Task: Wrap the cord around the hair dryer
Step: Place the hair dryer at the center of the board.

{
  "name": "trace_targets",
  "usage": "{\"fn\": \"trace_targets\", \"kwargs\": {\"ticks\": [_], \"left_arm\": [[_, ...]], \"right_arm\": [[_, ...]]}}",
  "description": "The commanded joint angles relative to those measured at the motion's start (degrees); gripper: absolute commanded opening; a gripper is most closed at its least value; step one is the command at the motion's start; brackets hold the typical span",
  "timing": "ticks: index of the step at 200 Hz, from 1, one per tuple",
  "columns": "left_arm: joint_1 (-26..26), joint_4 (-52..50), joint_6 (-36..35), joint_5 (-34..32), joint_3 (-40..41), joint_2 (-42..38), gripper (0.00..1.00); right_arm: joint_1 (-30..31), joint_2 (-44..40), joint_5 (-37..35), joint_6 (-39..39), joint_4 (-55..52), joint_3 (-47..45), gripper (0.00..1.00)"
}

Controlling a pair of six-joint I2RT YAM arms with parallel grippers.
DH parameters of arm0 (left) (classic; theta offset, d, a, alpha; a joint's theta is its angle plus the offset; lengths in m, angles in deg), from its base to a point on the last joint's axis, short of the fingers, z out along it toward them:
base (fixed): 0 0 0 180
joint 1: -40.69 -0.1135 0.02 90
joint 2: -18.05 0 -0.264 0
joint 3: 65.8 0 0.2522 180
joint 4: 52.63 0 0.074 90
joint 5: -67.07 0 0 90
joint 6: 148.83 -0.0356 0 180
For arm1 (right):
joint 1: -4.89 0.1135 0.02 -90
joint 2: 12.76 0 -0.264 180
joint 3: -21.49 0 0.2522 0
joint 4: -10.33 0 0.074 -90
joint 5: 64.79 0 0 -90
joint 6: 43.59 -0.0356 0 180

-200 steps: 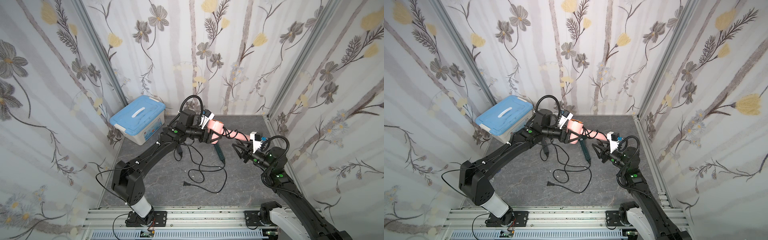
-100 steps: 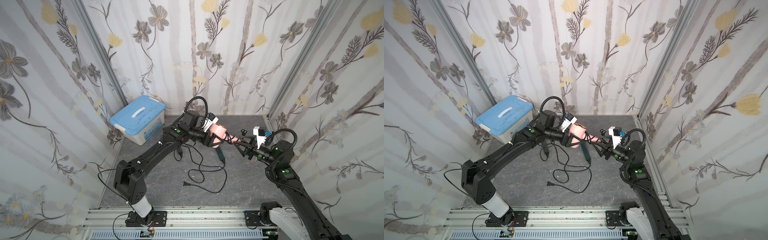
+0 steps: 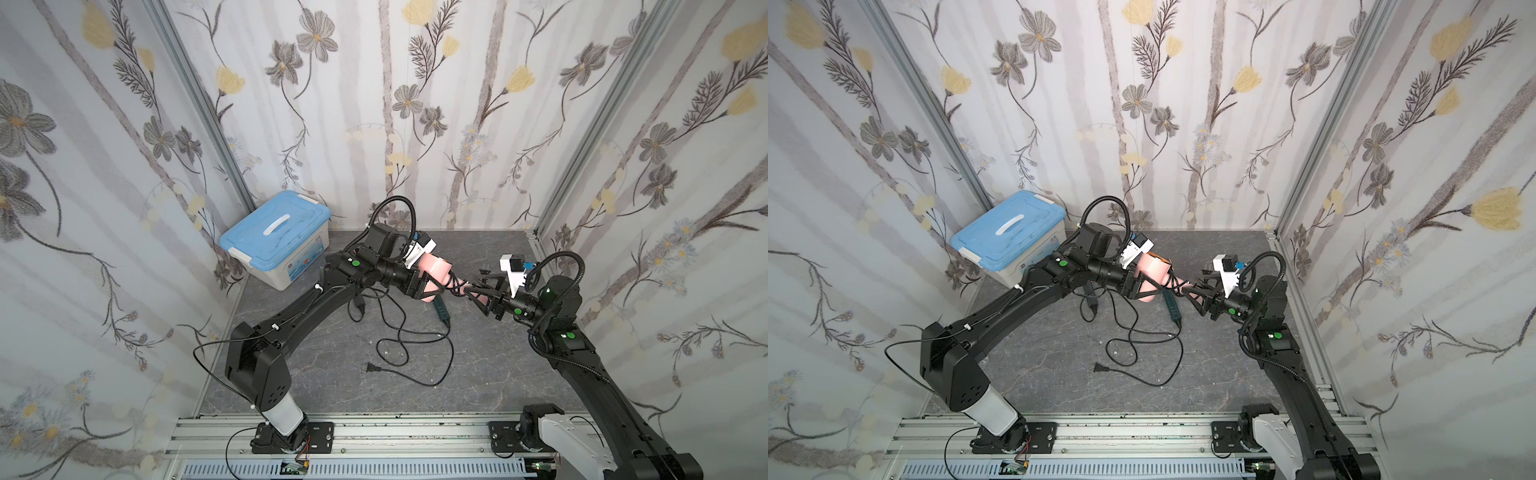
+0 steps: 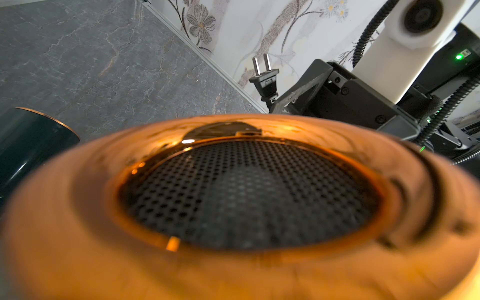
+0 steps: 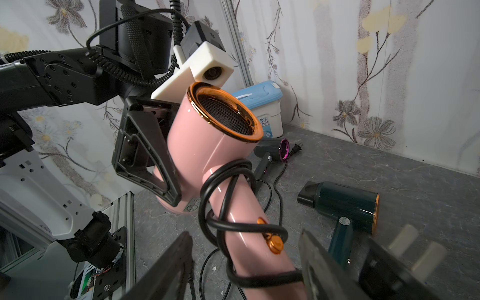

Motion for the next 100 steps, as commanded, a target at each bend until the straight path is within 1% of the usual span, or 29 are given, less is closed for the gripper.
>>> {"fn": "trace_targets", "kwargs": {"ticks": [1,39,72,100], "left_arm": [[-0.19,5.20,-0.40,10.59,-1.09,-0.93,0.00],[-0.64,6.14,1.05,13.23,-2.43,-0.43,0.00],[-1.13,1.59,-0.94,15.08,-5.93,1.75,0.00],[-1.34,0.09,-1.53,16.58,-7.90,3.30,0.00]], "right_arm": [[-0.23,0.56,-1.81,1.43,-0.19,-1.06,0.69],[-0.26,0.27,-1.07,2.51,0.29,-3.52,0.71],[-0.29,0.56,-0.53,4.65,-0.87,-4.09,0.74],[-0.29,0.31,-0.72,6.03,-1.40,-4.69,0.75]]}}
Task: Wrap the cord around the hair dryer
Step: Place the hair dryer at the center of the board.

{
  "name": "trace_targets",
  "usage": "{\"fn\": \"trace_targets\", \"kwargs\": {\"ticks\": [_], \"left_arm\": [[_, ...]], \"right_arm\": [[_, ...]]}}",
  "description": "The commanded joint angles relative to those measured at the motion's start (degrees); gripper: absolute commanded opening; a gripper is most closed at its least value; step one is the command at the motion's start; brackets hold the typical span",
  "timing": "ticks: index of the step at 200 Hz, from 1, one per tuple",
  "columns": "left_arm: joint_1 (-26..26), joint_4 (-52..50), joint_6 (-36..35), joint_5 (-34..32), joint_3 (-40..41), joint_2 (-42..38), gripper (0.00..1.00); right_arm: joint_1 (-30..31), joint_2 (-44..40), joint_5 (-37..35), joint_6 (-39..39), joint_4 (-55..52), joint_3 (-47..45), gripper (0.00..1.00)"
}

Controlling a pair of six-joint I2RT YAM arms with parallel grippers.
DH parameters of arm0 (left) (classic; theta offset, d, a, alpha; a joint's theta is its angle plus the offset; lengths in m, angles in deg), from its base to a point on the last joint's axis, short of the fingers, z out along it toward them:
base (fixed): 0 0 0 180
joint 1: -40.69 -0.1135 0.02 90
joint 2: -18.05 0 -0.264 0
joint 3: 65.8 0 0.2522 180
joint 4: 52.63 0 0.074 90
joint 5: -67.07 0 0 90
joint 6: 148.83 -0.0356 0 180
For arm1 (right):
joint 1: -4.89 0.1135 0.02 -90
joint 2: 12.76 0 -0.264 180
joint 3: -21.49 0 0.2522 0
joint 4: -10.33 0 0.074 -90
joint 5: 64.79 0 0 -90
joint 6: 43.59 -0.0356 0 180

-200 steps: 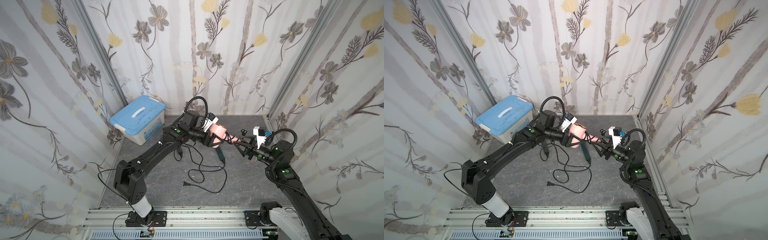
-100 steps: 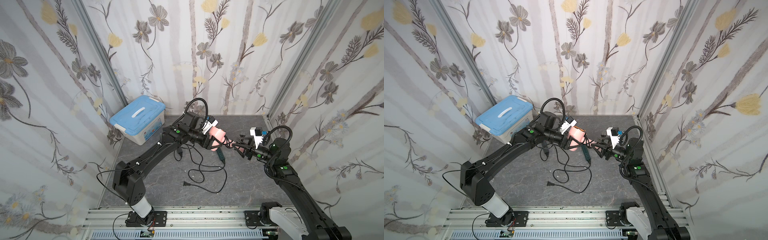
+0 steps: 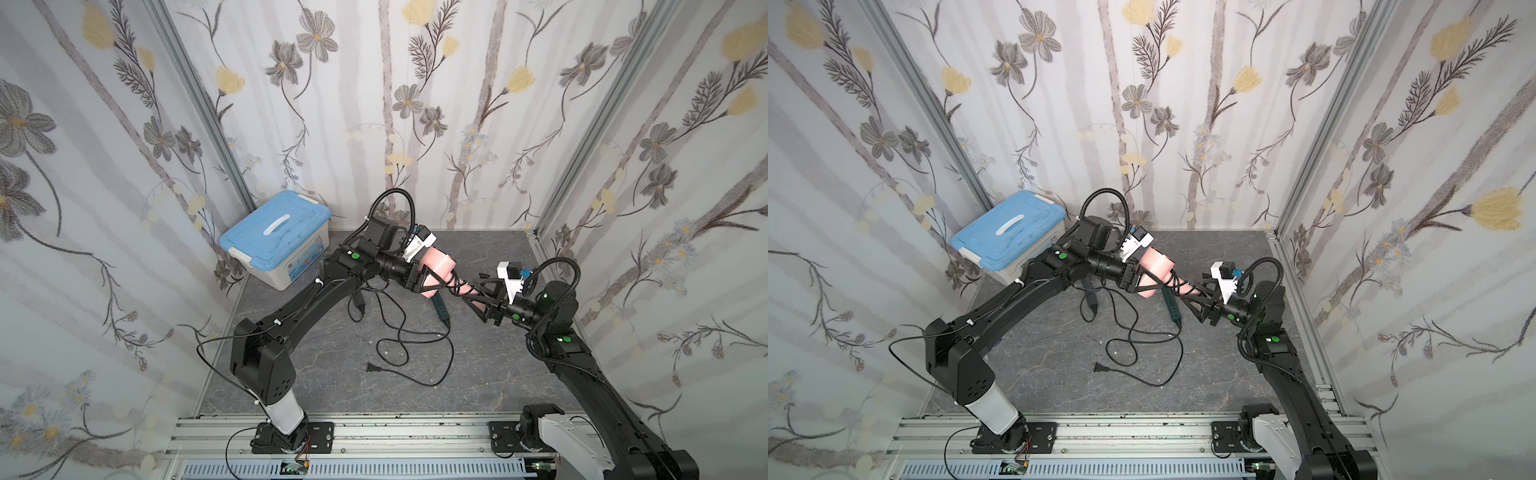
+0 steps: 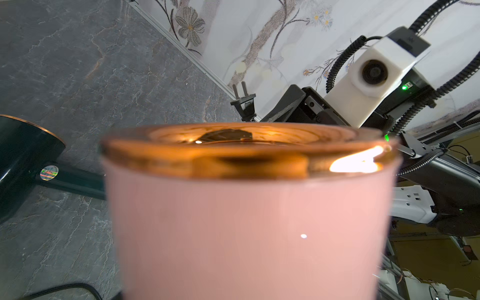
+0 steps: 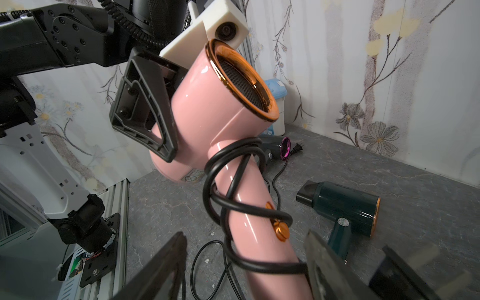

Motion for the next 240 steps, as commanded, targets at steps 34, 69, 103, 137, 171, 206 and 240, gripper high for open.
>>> {"fn": "trace_targets", "kwargs": {"ticks": [34,69,103,137,171,206,240], "left_arm": [[-0.12,1.07,-3.01,13.30,-4.77,1.89,0.00],[-0.06,-1.10,-3.59,15.40,-7.32,3.46,0.00],[0.36,-1.83,-3.19,16.74,-8.26,4.67,0.00],[1.14,-2.24,-3.25,17.05,-8.17,4.90,0.00],[1.24,-2.45,-3.50,16.35,-8.22,4.66,0.00],[1.24,-2.53,-3.58,15.90,-8.87,4.79,0.00],[1.24,-2.64,-3.61,15.86,-8.81,4.95,0.00]], "right_arm": [[0.03,0.57,-2.12,2.23,-3.86,-1.41,0.77],[0.97,1.23,-3.68,3.53,-4.80,-1.07,0.77],[3.04,2.11,-7.66,5.25,-6.86,-0.15,0.77],[4.80,2.18,-10.83,6.41,-8.37,0.43,0.77],[5.37,1.64,-10.64,6.85,-8.73,0.39,0.68],[5.78,2.22,-10.07,6.97,-9.17,0.37,0.42],[5.84,2.30,-9.83,7.12,-9.44,0.35,0.14]]}}
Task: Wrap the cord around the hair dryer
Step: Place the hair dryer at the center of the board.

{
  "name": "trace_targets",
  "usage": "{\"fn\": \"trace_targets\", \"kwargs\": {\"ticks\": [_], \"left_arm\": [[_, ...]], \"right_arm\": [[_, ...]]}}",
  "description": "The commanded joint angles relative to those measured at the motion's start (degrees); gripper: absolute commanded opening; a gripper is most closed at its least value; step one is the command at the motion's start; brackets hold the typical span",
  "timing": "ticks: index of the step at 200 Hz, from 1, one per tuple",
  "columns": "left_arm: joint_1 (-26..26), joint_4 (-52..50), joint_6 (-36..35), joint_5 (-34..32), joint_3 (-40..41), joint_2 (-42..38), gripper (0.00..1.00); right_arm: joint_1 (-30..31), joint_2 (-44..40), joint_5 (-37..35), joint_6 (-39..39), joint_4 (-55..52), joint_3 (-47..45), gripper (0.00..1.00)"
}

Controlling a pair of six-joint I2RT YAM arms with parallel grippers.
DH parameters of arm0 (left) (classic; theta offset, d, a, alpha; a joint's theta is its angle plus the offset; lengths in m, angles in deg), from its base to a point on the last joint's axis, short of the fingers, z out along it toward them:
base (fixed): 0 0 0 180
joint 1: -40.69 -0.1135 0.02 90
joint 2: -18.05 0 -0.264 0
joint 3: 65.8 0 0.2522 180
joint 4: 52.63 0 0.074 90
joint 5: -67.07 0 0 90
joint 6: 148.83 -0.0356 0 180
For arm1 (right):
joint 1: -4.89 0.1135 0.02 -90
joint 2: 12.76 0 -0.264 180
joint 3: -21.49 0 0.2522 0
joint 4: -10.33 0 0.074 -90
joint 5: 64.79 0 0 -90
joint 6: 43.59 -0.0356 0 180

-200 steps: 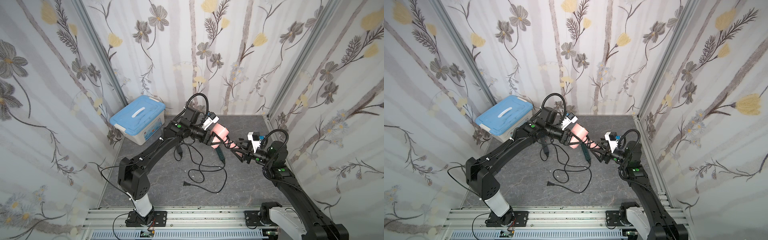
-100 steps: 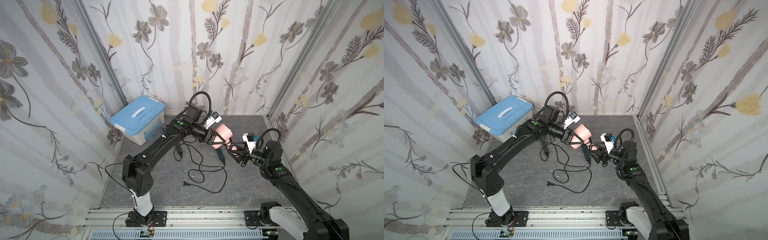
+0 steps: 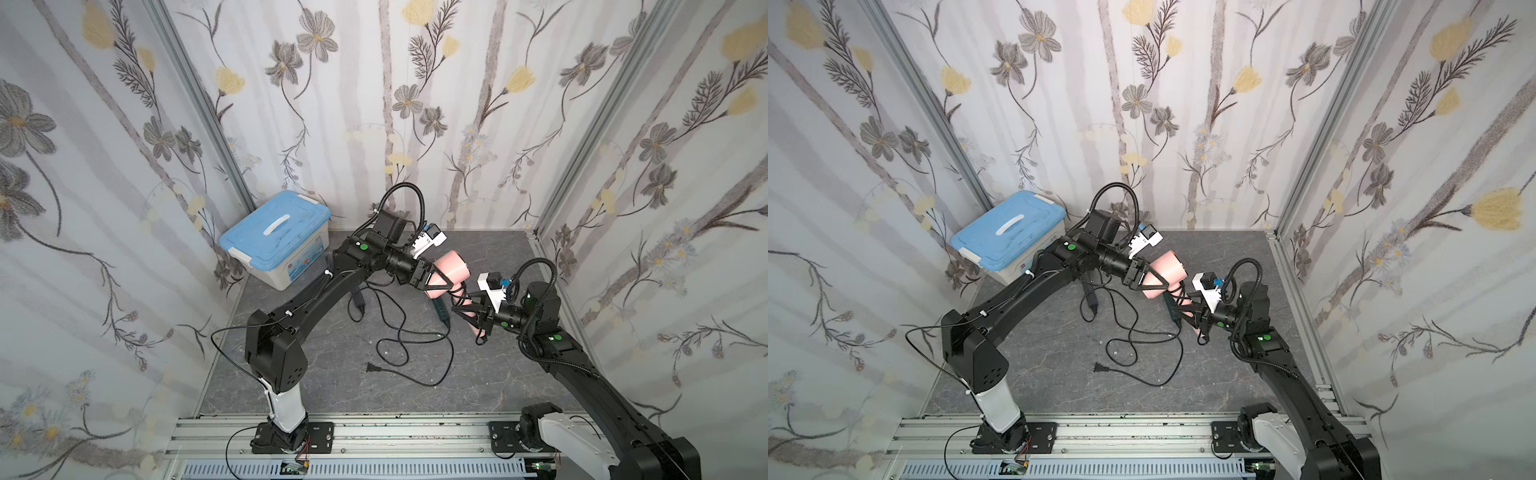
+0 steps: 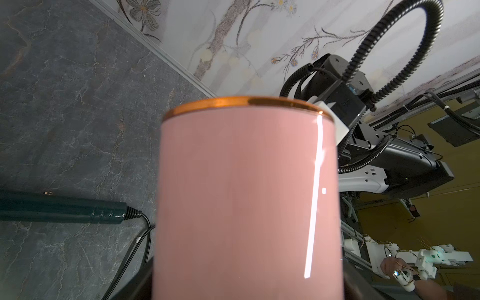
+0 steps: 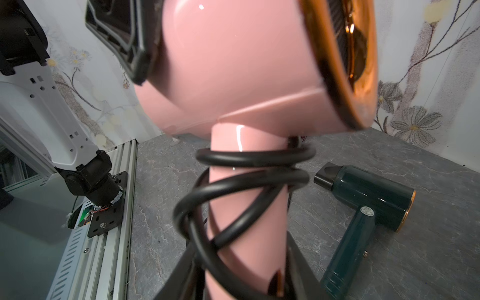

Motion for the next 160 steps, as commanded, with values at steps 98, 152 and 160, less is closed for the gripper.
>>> {"fn": "trace_targets", "kwargs": {"ticks": [98,152,160], "left_arm": [[0.22,-0.66,-4.24,3.82,-2.41,1.23,0.47],[-0.80,3.32,-1.44,1.91,-2.41,1.15,0.83],[-0.93,4.02,-0.89,1.31,-2.44,0.95,0.87]], "right_arm": [[-4.75,-0.44,-7.75,-5.76,-1.40,-0.97,0.00],[-6.79,-0.55,-6.91,-6.28,-1.94,-1.32,0.00],[-6.99,-0.46,-6.96,-6.33,-1.86,-1.48,0.00]]}}
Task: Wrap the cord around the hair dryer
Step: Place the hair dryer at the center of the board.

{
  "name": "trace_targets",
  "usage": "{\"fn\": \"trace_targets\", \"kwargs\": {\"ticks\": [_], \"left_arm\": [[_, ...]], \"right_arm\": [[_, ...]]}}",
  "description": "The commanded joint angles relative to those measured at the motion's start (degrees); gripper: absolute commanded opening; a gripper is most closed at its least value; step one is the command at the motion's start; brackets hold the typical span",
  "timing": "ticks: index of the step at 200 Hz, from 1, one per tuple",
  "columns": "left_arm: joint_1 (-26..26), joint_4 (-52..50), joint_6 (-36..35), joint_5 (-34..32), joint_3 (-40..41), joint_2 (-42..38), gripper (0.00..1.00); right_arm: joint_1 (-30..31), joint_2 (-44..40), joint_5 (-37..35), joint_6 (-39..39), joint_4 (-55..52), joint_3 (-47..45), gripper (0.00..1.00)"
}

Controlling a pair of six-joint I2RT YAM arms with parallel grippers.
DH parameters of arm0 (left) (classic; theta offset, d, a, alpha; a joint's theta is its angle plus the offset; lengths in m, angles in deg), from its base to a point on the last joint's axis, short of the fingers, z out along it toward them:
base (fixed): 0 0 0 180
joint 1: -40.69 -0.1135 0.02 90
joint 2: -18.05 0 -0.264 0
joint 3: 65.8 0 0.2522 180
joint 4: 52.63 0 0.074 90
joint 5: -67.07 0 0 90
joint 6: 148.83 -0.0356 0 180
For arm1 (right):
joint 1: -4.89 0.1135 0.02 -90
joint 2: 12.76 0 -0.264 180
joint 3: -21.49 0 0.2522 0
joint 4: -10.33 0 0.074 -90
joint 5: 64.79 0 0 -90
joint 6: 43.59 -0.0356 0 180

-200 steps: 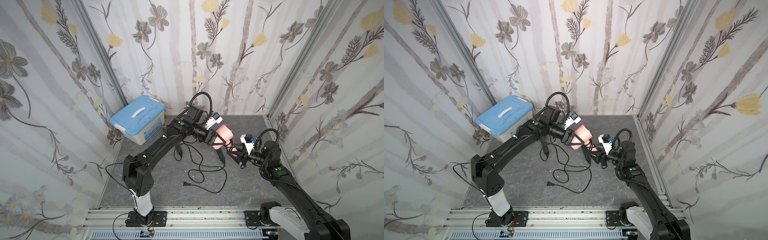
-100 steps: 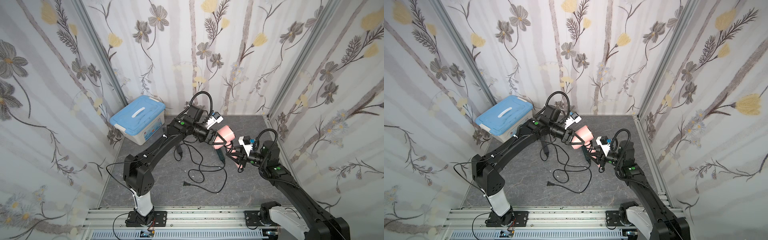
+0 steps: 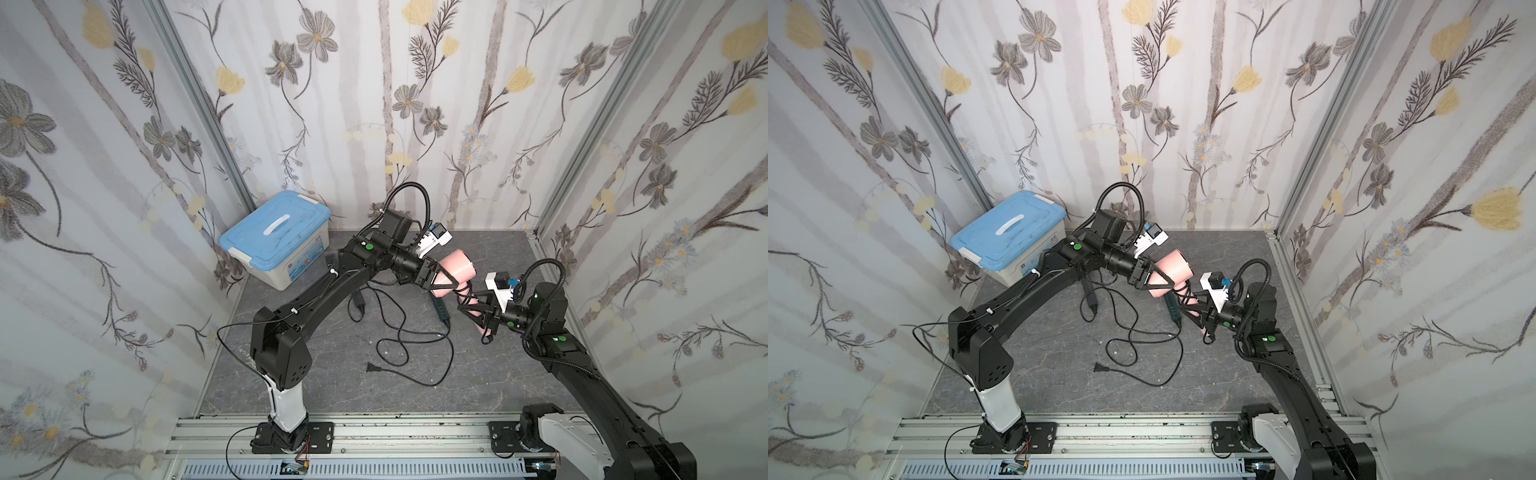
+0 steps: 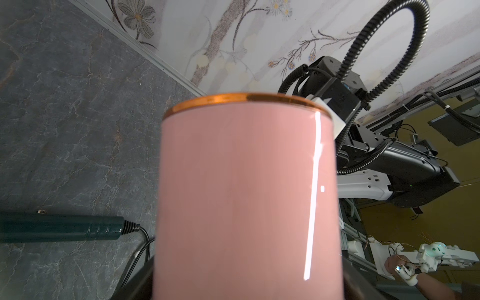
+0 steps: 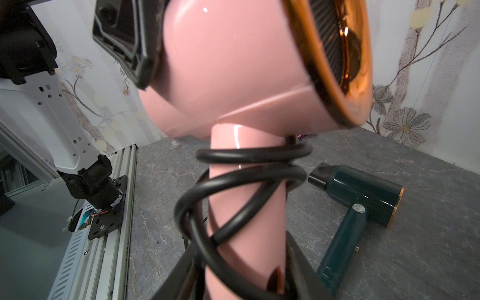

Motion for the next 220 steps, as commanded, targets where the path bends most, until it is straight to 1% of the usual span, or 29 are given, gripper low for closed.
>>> {"fn": "trace_targets", "kwargs": {"ticks": [1,6,13,28,51,81,139,174,185,220], "left_arm": [[-1.15,2.23,-0.61,1.73,-0.60,-0.88,0.88],[-1.31,2.67,-0.31,1.50,-0.60,-0.95,0.89],[-1.49,3.16,0.06,0.90,-0.56,-1.04,0.94],[-1.77,4.25,0.76,-0.83,-0.47,-1.32,1.00],[-2.37,6.96,2.35,-3.74,0.96,-2.44,1.00],[-2.55,9.64,3.80,-6.30,3.82,-4.35,1.00],[-2.82,20.50,11.37,-6.24,14.32,-9.47,1.00],[-2.99,26.69,16.22,-5.42,19.39,-12.63,1.00],[-3.00,28.85,17.86,-4.79,22.49,-13.47,1.00],[-3.04,33.78,21.17,-2.79,26.68,-14.78,1.00]], "right_arm": [[-1.48,0.41,-10.50,-5.02,-2.31,-0.42,0.00],[-1.69,0.42,-10.58,-5.15,-2.35,-0.49,0.00],[-1.86,0.44,-10.59,-5.21,-2.29,-0.58,0.00],[-2.64,0.71,-11.02,-5.58,-2.39,-0.73,0.00],[-4.68,2.16,-12.62,-6.80,-3.07,-0.57,0.00],[-7.11,7.07,-13.74,-7.91,-3.71,0.83,0.00],[-8.90,17.75,-15.07,-10.18,-3.33,4.51,0.00],[-9.28,22.26,-15.85,-11.15,-2.89,6.26,0.00],[-9.37,23.45,-16.18,-11.38,-2.92,6.88,0.00],[-9.44,27.09,-17.42,-11.91,-3.75,8.74,0.00]]}}
